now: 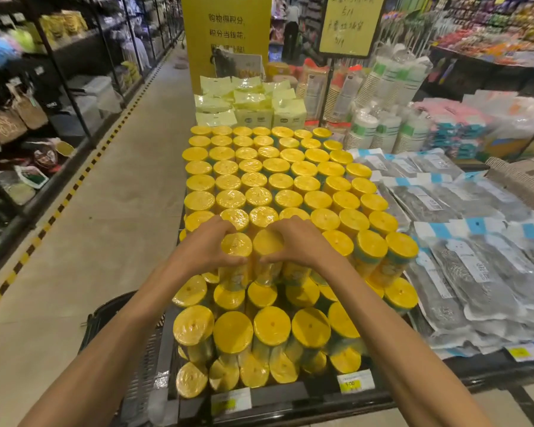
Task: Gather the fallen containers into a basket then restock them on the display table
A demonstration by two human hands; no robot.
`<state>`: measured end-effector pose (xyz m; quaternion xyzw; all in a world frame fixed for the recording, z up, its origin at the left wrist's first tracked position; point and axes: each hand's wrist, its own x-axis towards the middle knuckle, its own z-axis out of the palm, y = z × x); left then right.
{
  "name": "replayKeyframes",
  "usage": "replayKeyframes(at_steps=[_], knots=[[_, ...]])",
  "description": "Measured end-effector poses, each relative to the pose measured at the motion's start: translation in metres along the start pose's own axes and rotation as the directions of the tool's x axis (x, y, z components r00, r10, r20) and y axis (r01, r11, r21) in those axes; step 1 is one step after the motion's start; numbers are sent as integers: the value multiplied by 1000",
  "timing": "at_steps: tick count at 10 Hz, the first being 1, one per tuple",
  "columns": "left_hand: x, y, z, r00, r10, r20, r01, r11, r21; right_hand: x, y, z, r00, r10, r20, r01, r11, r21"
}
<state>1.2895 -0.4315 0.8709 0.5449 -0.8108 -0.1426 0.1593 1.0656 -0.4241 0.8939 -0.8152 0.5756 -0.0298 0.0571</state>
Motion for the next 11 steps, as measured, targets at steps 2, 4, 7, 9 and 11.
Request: replayKeyframes(at_steps=[2, 4, 7, 9, 11], knots=[[-3, 4, 5, 998, -22, -54, 23, 1000, 4, 3, 2, 1, 1000, 8, 2, -8, 1000, -9], [-16, 6, 11, 985, -40, -167, 29, 997, -66, 3, 2, 2, 1000, 19, -3, -19, 1000, -8], [-9, 3, -4, 1000, 0, -18, 1, 999, 49, -6, -13, 4, 990, 140, 1, -140, 988, 63], [-9, 10, -23, 979, 200, -36, -196, 977, 83, -37, -20, -1, 947, 318, -34, -304, 928, 218], [-16, 32, -30, 874, 439, 207, -480, 846, 231, -89, -33, 4, 846, 530, -62, -502, 830, 244]])
